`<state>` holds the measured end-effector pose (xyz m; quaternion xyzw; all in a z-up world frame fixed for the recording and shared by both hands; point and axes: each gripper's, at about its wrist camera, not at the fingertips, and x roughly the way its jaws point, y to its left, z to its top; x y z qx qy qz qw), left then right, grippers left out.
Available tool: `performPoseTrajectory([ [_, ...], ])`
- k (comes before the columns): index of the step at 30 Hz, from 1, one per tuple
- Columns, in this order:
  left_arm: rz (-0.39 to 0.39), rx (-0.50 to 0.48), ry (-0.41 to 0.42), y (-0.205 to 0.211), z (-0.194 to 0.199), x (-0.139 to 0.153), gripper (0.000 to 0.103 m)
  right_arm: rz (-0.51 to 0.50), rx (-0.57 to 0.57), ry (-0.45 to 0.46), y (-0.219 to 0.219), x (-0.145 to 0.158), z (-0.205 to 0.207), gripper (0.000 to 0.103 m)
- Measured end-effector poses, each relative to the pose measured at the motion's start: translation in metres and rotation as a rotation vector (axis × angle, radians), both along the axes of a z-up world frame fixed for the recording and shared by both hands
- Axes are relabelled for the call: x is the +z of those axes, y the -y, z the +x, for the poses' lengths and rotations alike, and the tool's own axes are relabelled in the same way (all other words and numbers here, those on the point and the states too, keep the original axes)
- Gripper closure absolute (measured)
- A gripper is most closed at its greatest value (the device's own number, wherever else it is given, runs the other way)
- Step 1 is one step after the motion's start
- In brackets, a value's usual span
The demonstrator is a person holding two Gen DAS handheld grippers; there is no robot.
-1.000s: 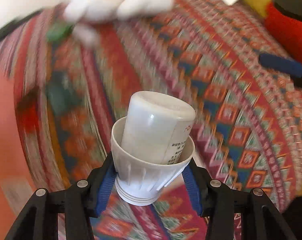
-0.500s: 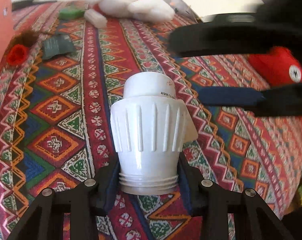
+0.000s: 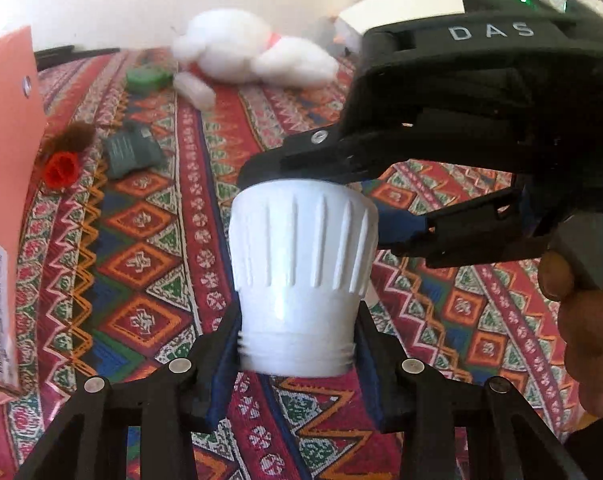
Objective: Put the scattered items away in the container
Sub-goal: 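Pull the white jar out of the cup with the right gripper while the left holds the cup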
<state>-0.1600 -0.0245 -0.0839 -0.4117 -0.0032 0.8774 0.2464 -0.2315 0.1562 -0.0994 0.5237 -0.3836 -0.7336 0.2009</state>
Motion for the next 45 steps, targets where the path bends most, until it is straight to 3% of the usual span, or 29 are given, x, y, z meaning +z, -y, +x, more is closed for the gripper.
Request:
performPoseTrajectory([
  [5, -0.011, -0.003, 0.008, -0.002, 0.003, 0.002, 0.06, -0.025, -0.022, 0.014, -0.007, 0.002, 0.001, 0.053],
  [8, 0.06, 0.009, 0.069, 0.006, -0.001, -0.001, 0.061, -0.014, -0.03, 0.01, -0.006, 0.003, 0.002, 0.053],
  [15, 0.08, -0.003, 0.14, 0.007, -0.004, -0.006, 0.062, 0.121, 0.037, -0.098, 0.013, 0.022, 0.003, 0.053],
  [16, 0.061, -0.002, 0.119, 0.007, -0.003, -0.005, 0.088, 0.081, 0.038, -0.1, 0.011, 0.021, 0.003, 0.053],
  [17, 0.036, -0.017, 0.12, 0.006, -0.005, -0.007, 0.103, -0.01, 0.01, -0.084, 0.002, 0.017, 0.002, 0.053],
  [18, 0.005, -0.015, 0.115, 0.005, -0.005, -0.009, 0.102, -0.112, -0.029, -0.056, -0.01, 0.01, 0.001, 0.053],
  [19, -0.027, 0.0, 0.094, 0.004, -0.003, -0.01, 0.102, -0.147, -0.08, -0.033, -0.024, 0.006, 0.001, 0.053],
  [21, -0.042, 0.038, 0.023, 0.008, 0.001, -0.005, 0.101, -0.052, -0.138, -0.03, -0.044, 0.007, 0.0, 0.053],
  [23, 0.008, 0.054, -0.044, 0.016, 0.005, 0.006, 0.079, -0.043, -0.137, -0.015, -0.052, 0.006, 0.0, 0.053],
  [24, 0.027, 0.046, -0.072, 0.019, 0.008, 0.013, 0.04, -0.026, -0.118, -0.019, -0.049, 0.009, 0.0, 0.053],
  [25, 0.037, 0.034, -0.094, 0.02, 0.01, 0.018, 0.016, 0.005, -0.091, -0.03, -0.043, 0.013, 0.001, 0.053],
  [28, 0.037, -0.041, -0.189, 0.011, 0.02, 0.031, 0.01, 0.108, 0.045, -0.067, -0.009, 0.025, 0.003, 0.053],
  [31, -0.07, -0.096, -0.249, -0.004, 0.022, 0.026, 0.002, 0.122, 0.164, -0.071, 0.023, 0.026, 0.01, 0.053],
  [32, -0.113, -0.108, -0.249, -0.008, 0.019, 0.02, 0.004, 0.129, 0.184, -0.082, 0.028, 0.027, 0.014, 0.053],
  [34, -0.162, -0.096, -0.188, -0.01, 0.009, 0.007, 0.046, 0.164, 0.209, -0.101, 0.037, 0.032, 0.017, 0.053],
  [37, -0.132, -0.077, -0.072, -0.008, -0.004, -0.009, 0.048, 0.301, 0.185, -0.143, 0.039, 0.035, 0.02, 0.056],
  [39, -0.132, -0.069, -0.024, -0.009, -0.01, -0.021, 0.048, 0.315, 0.16, -0.139, 0.031, 0.035, 0.019, 0.057],
  [43, -0.054, -0.065, -0.012, 0.0, -0.015, -0.02, 0.048, 0.197, 0.14, -0.102, 0.011, 0.032, 0.016, 0.058],
  [45, -0.066, -0.054, -0.013, 0.0, -0.016, -0.022, 0.048, 0.143, 0.099, -0.104, 0.001, 0.034, 0.014, 0.058],
])
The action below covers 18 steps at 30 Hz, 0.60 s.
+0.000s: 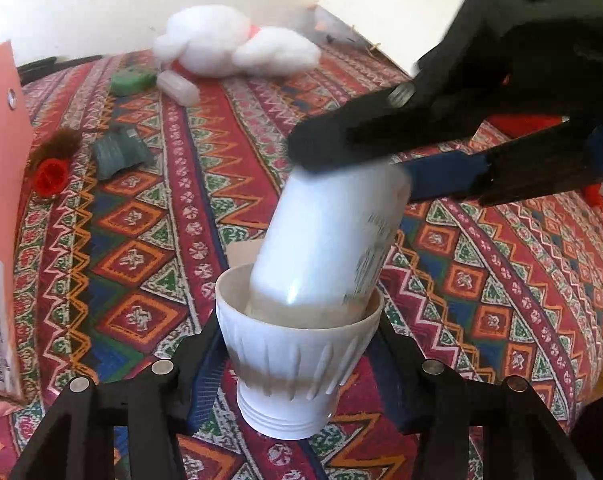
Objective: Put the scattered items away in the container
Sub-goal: 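Carry the white cup and white jar into the pink box and release both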
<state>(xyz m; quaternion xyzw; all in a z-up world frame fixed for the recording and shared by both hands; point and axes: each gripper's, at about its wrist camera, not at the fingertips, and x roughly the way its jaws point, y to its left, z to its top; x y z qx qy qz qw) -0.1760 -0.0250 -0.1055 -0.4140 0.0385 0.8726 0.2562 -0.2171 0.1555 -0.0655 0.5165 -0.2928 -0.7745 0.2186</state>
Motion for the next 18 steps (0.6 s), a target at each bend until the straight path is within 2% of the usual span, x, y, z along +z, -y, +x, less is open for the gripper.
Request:
performPoseTrajectory([
  [5, -0.021, -0.003, -0.013, -0.007, 0.001, 0.0, 0.048, -0.048, -0.123, -0.049, -0.026, 0.014, 0.002, 0.058],
  [9, -0.03, 0.01, -0.047, -0.007, -0.003, 0.011, 0.048, -0.02, -0.19, -0.105, -0.046, 0.031, 0.003, 0.058],
  [12, -0.022, 0.048, -0.094, -0.002, 0.02, 0.039, 0.048, 0.019, -0.227, -0.143, -0.054, 0.043, 0.005, 0.058],
  [16, 0.018, 0.15, -0.176, 0.026, 0.019, 0.081, 0.048, 0.079, -0.256, -0.224, -0.053, 0.071, 0.012, 0.058],
  [18, 0.01, 0.206, -0.236, 0.041, 0.022, 0.107, 0.048, 0.098, -0.255, -0.282, -0.045, 0.091, 0.018, 0.058],
])
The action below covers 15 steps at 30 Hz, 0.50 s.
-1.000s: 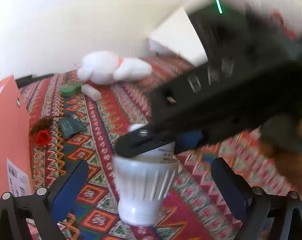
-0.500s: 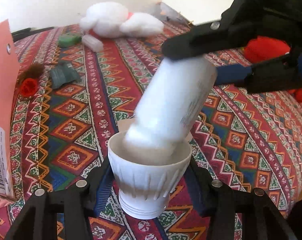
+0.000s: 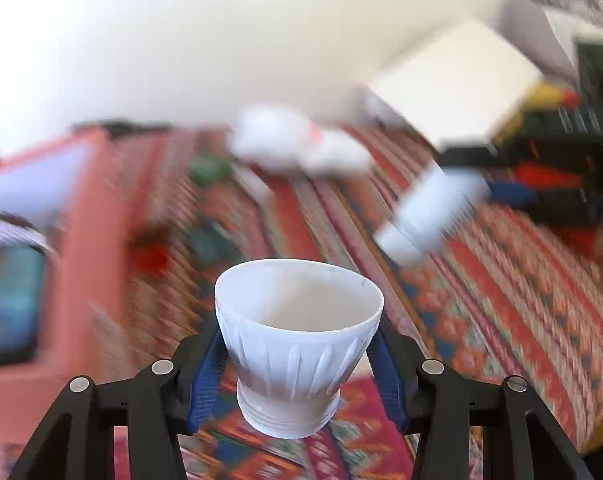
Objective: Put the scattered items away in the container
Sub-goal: 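Carry the white cup and white jar into the pink box and release both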
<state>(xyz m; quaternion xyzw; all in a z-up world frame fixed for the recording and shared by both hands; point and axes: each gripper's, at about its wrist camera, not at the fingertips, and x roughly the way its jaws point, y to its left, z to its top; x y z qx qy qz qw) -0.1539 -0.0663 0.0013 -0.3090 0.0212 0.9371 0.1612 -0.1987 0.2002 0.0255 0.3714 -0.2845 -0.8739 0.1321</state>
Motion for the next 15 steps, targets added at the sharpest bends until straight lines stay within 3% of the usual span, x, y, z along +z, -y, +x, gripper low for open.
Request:
performPoseTrajectory([
  [4, -0.022, 0.121, -0.128, 0.049, -0.006, 0.057, 0.047, 0.072, 0.019, -0.133, 0.033, 0.043, 0.013, 0.058],
  [8, -0.052, 0.244, -0.191, 0.115, -0.016, 0.095, 0.047, 0.139, 0.078, -0.267, 0.085, 0.084, 0.021, 0.058],
  [12, -0.038, 0.318, -0.183, 0.181, -0.036, 0.106, 0.047, 0.19, 0.147, -0.364, 0.148, 0.117, 0.013, 0.058],
  [15, 0.026, 0.372, -0.155, 0.227, -0.053, 0.1, 0.047, 0.21, 0.196, -0.389, 0.201, 0.129, -0.011, 0.058],
])
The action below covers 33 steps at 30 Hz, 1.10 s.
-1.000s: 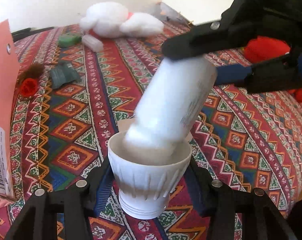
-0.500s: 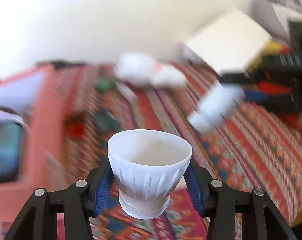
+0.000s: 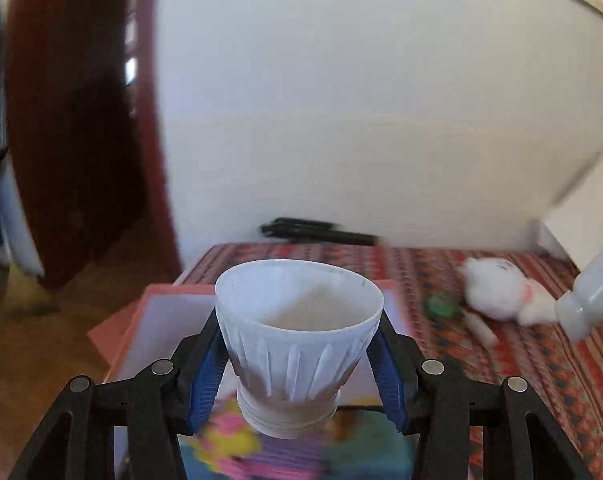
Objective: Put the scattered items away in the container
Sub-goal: 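Carry the white cup and white jar into the pink box and release both, then grasp the white plush bear with the left gripper while the right grasps the white fluffy plush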
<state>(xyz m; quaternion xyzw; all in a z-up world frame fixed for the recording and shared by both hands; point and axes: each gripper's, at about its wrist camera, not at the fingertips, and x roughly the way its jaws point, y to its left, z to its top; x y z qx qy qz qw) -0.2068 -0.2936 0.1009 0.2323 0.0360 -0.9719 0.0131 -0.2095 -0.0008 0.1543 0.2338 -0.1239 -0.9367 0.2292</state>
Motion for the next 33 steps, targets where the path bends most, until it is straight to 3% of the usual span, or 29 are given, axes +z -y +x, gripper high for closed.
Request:
performPoseTrajectory([
  [3, 0.041, 0.03, 0.032, 0.026, -0.023, -0.015, 0.047, 0.031, 0.039, 0.009, 0.047, -0.003, -0.024, 0.058],
  [6, 0.018, 0.064, 0.041, 0.036, -0.039, -0.03, 0.046, 0.111, 0.086, 0.014, 0.09, -0.014, -0.053, 0.057],
  [7, -0.001, 0.088, 0.037, 0.037, -0.042, -0.032, 0.033, 0.153, 0.085, 0.016, 0.103, -0.019, -0.062, 0.056],
  [9, -0.064, 0.143, 0.024, 0.036, -0.044, -0.034, 0.004, 0.207, 0.053, 0.014, 0.121, -0.027, -0.071, 0.035],
  [10, -0.088, 0.162, -0.001, 0.036, -0.041, -0.033, 0.001, 0.202, 0.059, 0.008, 0.125, -0.029, -0.071, 0.027],
  [13, -0.062, 0.146, 0.004, 0.05, -0.035, -0.029, 0.001, 0.201, 0.122, -0.014, 0.138, -0.037, -0.061, 0.027],
  [17, 0.007, 0.208, 0.043, 0.074, -0.031, -0.032, 0.001, 0.332, 0.244, -0.013, 0.173, -0.059, -0.042, 0.026],
  [22, 0.099, 0.294, 0.078, 0.105, -0.02, -0.042, 0.001, 0.508, 0.4, 0.002, 0.224, -0.098, -0.023, 0.016],
  [25, 0.137, 0.33, 0.092, 0.115, -0.016, -0.044, 0.001, 0.638, 0.338, 0.002, 0.252, -0.12, -0.04, 0.019],
  [27, 0.151, 0.327, 0.093, 0.116, -0.015, -0.043, 0.001, 0.597, 0.196, 0.005, 0.24, -0.115, -0.065, 0.02],
  [30, 0.139, 0.298, 0.105, 0.11, -0.018, -0.043, 0.001, 0.4, -0.019, 0.091, 0.18, -0.093, -0.092, 0.018],
  [33, 0.091, 0.271, 0.124, 0.096, -0.026, -0.044, 0.001, 0.283, -0.087, 0.191, 0.122, -0.093, -0.113, 0.018],
])
